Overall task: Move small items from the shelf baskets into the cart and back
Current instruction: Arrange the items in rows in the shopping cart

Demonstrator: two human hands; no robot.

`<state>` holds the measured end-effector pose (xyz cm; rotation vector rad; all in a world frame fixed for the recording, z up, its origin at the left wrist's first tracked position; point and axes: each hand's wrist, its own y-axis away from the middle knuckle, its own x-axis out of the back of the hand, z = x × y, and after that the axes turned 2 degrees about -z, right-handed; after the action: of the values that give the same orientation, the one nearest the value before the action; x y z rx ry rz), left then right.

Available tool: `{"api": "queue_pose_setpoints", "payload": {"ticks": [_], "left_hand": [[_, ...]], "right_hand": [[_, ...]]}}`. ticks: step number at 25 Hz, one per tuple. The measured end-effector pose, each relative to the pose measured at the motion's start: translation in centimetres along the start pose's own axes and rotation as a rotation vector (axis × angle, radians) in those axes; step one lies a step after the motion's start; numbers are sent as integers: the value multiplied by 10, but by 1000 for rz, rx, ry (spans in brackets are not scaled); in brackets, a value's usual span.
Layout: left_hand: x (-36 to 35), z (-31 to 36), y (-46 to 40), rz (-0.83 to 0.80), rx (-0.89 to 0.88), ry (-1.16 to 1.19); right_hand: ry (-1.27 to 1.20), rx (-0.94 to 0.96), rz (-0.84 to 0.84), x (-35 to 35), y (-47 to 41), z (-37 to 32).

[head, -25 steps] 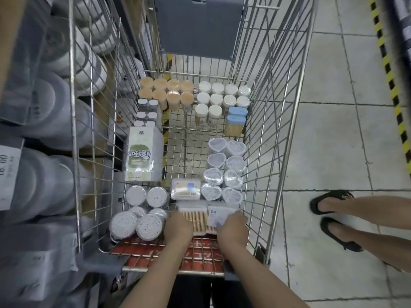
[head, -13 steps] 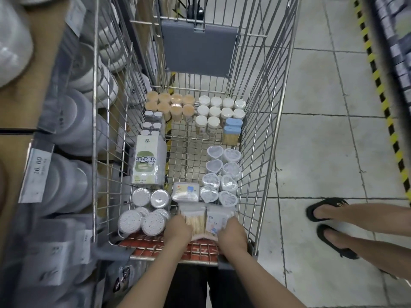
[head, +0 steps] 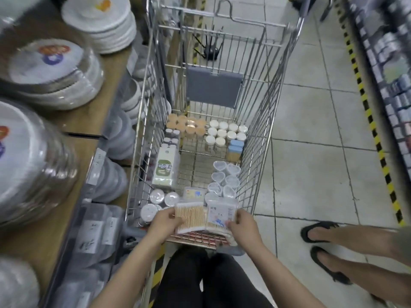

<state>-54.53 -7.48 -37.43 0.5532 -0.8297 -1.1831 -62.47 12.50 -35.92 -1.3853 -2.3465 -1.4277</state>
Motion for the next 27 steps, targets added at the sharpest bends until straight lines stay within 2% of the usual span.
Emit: {"api": "queue_pose_setpoints", "payload": {"ticks": [4, 8, 17, 22, 27], "left_hand": [[38, 13, 48, 106, -76, 201], [63, 16, 114, 258, -141, 420], [23, -20, 285, 690, -224, 818], [-23, -61, 390, 1032, -225, 1010], [-52, -110, 476, 1247, -253, 1221]], "right_hand": [[-234, 139, -95, 25, 26, -29], [-340, 273, -225, 37, 55, -56], [-218, 538, -620, 46, 133, -91], [-76, 626, -955, 8, 198, -96], [-30, 652, -1202, -22, 276, -90]]}}
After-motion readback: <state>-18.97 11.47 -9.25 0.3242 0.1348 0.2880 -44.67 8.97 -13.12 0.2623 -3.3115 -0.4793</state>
